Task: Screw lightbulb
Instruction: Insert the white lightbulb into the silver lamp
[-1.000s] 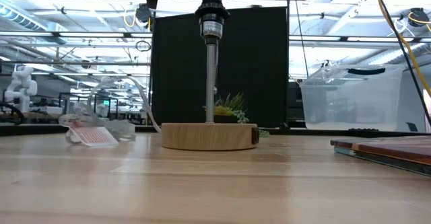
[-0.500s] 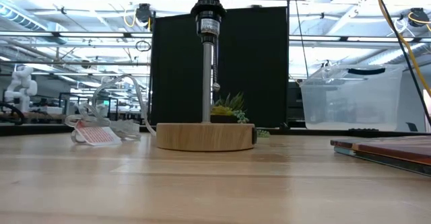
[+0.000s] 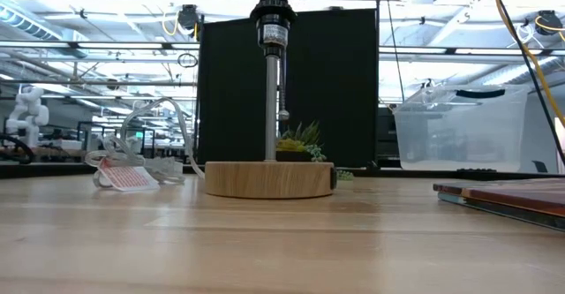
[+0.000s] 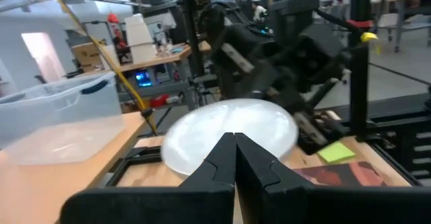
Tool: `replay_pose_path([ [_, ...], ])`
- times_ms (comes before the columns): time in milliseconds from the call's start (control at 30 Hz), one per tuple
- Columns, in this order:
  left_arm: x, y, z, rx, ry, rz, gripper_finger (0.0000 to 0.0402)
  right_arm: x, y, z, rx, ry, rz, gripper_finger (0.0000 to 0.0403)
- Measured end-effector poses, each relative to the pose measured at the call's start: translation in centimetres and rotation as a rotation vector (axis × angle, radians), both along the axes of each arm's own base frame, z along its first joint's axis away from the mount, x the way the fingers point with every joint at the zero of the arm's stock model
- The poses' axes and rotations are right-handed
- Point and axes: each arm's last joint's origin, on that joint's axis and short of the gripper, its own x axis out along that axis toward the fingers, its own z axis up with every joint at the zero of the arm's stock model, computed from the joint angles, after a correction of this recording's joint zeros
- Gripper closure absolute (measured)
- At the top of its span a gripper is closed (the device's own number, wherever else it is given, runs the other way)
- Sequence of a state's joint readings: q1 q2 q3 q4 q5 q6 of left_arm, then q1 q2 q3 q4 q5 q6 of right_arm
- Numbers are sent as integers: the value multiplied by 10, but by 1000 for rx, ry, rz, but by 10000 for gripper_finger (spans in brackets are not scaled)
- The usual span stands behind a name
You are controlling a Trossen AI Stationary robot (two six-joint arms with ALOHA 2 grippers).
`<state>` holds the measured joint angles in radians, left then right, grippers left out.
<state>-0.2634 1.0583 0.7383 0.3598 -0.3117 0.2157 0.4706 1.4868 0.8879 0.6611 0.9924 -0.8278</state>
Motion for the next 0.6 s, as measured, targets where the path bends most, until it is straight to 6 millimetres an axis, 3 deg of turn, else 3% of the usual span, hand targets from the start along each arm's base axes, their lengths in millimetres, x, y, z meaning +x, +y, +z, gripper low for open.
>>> replay_pose_path([
  [333, 1, -1, -1, 2, 9, -48, 401, 8, -22, 2, 9, -21, -72, 403],
  [600, 2, 7, -4, -18, 33, -7, 401, 9, -22, 5, -14, -30, -27, 403],
])
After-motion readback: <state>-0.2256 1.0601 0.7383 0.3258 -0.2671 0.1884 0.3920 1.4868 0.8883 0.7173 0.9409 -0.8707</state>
